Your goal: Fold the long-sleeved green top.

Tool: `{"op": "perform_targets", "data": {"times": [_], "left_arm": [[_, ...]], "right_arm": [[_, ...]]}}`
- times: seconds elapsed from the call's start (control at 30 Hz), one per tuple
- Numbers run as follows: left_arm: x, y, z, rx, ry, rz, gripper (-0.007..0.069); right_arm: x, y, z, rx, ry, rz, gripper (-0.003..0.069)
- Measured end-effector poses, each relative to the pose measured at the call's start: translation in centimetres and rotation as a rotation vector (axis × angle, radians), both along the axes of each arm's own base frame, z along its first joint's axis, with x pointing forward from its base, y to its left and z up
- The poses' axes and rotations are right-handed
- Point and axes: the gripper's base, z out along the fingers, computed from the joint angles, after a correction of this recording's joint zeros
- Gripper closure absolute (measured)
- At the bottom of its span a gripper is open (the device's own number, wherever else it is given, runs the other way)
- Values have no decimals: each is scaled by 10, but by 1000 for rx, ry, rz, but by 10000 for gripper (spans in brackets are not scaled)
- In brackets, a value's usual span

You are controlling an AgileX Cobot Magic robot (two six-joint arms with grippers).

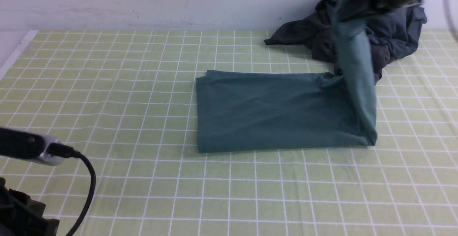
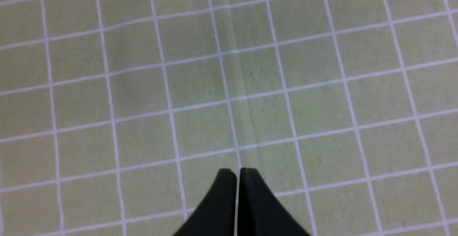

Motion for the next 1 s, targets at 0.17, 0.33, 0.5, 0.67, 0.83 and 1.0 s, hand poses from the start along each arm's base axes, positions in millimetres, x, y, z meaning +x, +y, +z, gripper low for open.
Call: {"op": "perform_targets", "data": {"times": [0.17,0.33,0.5,0.67,0.83,1.0], "left_arm": [[-7,-1,4,-38,-136,19,627],[-10,-2,7,-49,-162,22,627],[-10,-2,7,-60,-163,24,627],[-10,-2,7,-59,-165,23,627],[-7,-2,9,-60,-202,28,627],[-6,-2,11,-64,-225,31,627]], "right_arm": [[8,104,-51,21,-22,140,601],[18,138,-97,27,-12,141,520],[20,139,-100,59,-7,127,353],[22,127,-79,63,-30,138,302],[21,117,-90,-2,33,187,391],[18,143,-145,-3,176,269,553]]}}
